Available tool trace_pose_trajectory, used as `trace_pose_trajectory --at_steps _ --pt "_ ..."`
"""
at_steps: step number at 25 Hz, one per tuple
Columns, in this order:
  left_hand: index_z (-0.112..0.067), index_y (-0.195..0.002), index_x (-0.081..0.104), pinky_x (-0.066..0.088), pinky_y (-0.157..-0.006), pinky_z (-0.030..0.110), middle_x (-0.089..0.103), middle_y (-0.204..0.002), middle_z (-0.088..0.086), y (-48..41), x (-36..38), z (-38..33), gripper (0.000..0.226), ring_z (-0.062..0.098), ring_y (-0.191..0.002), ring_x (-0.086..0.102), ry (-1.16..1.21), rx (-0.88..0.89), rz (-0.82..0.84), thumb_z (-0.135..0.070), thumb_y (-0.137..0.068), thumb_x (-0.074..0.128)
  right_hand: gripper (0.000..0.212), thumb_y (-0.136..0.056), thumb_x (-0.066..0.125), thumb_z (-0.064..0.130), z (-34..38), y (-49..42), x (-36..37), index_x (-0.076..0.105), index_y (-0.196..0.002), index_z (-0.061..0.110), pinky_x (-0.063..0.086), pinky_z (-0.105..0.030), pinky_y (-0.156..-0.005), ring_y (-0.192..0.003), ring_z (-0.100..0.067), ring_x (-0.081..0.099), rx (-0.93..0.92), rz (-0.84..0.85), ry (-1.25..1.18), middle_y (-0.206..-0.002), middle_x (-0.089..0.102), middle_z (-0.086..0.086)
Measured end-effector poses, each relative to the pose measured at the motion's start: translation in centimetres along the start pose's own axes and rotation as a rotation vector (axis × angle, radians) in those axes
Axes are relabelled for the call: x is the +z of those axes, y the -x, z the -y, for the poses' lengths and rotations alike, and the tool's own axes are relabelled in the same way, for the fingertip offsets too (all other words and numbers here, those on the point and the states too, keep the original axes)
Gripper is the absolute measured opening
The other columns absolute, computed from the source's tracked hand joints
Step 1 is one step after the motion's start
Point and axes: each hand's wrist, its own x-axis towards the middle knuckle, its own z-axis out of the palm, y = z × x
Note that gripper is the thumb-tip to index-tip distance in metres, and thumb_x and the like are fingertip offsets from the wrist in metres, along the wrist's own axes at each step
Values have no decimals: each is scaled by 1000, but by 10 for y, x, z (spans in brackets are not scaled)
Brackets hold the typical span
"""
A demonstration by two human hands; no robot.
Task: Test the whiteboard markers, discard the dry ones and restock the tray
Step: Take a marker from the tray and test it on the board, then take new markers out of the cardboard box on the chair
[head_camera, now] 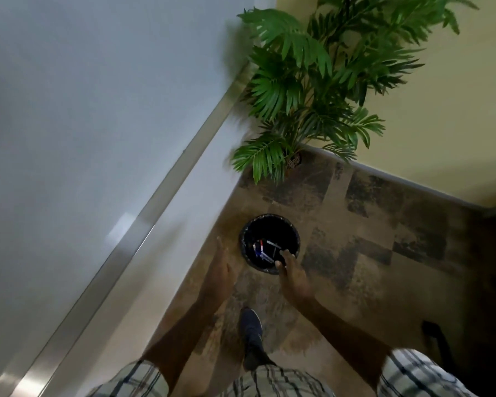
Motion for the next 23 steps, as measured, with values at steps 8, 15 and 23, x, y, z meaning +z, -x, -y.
trace_pose_trajectory --at_steps 8,15,23 --pt "-12 -152 41 39 -115 47 43 -155 19 68 3 66 58 38 -137 49 -76 -38 -49 8 -98 45 108 -81 -21 79 30 38 43 15 -161 17 6 -32 -124 -156 -19 10 -336 92 318 -169 13 -2" --pt "-16 -159 25 9 -128 36 18 -168 4 157 -17 93 62 19 -157 10 -78 -101 -164 -48 -106 22 94 -90 -10 71 64 97 88 17 -161 15 9 -38 -127 -156 -19 7 -554 147 470 -168 11 -1" --pt "-14 -159 26 7 -129 38 18 -168 4 318 -31 168 60 22 -157 7 -172 -189 -452 -46 -108 17 95 -89 -14 70 104 211 166 15 -160 15 -3 -30 -120 -156 -21 9 -811 281 558 -168 12 -3"
